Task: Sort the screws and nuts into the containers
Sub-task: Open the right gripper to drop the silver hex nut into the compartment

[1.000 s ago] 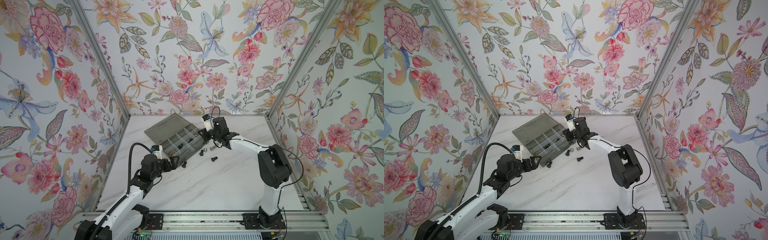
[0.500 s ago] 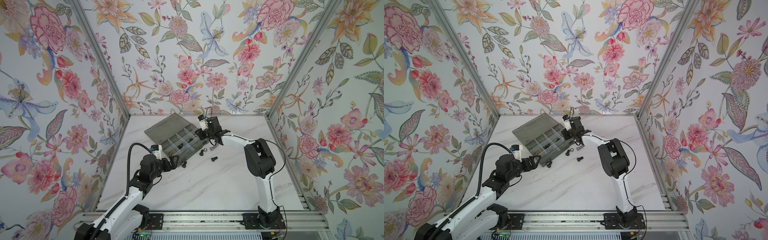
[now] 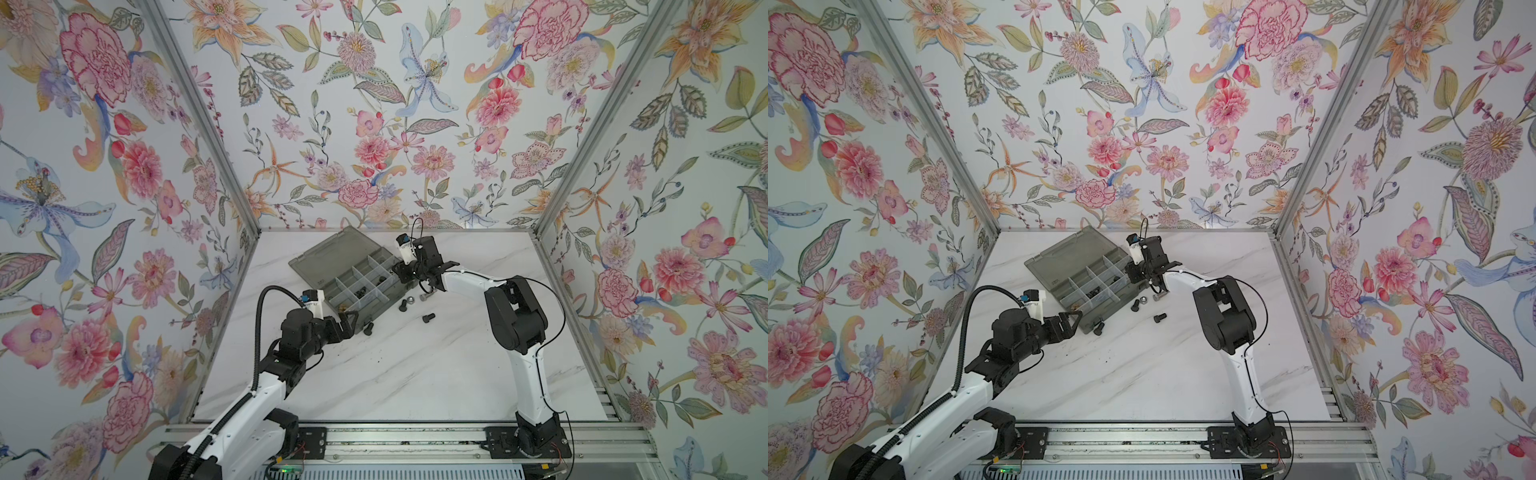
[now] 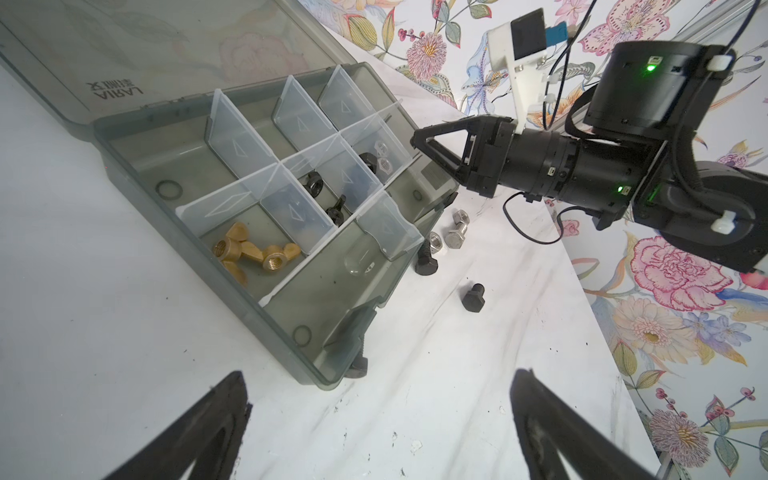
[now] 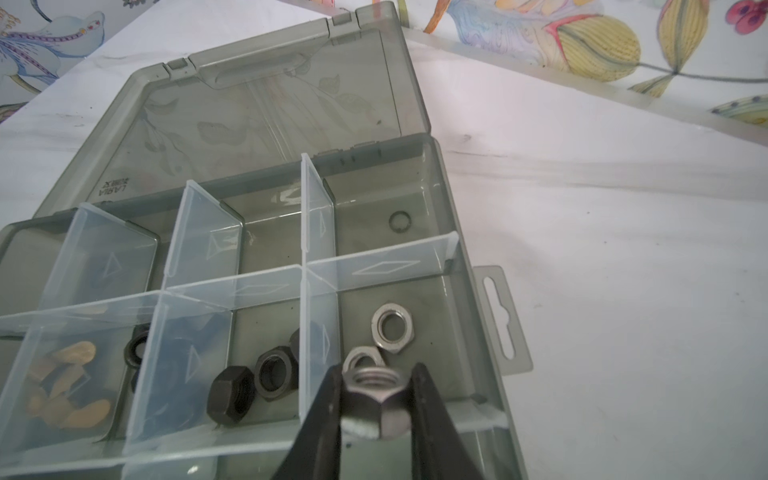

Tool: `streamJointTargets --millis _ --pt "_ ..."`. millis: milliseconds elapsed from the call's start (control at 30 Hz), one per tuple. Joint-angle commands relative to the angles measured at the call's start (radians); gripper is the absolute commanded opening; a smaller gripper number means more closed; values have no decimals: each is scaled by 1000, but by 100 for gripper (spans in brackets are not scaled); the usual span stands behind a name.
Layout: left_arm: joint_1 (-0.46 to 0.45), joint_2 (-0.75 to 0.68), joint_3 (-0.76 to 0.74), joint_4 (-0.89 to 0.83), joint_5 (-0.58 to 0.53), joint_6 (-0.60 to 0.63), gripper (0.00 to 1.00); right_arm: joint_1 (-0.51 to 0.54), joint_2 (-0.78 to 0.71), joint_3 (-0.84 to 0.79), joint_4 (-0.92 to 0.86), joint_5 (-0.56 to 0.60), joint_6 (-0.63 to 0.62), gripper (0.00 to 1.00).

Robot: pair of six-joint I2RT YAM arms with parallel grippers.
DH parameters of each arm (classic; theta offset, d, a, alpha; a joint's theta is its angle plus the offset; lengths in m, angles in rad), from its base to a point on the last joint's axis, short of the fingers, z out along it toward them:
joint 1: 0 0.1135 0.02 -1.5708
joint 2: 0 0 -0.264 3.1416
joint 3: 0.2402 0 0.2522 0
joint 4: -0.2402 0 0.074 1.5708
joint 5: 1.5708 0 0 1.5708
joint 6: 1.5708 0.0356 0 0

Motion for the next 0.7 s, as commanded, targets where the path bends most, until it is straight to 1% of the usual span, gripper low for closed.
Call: streamJointTargets --millis 0,67,233,333,500,667 --pt "11 -1 4 -11 -12 1 99 -5 10 19 -26 8 -7 27" --pt "10 2 5 -11 -12 2 99 -6 12 19 -29 6 -5 28" --pt "11 0 4 -9 -12 1 99 -6 12 20 -36 5 -4 33" --pt "10 -1 4 -10 -11 -1 99 -5 12 20 -38 6 -3 42" --pt "11 -3 4 -11 -11 0 100 -6 -2 21 -46 5 -5 44" --pt "11 -8 2 -15 -14 2 99 -7 -90 -53 -28 7 -9 46"
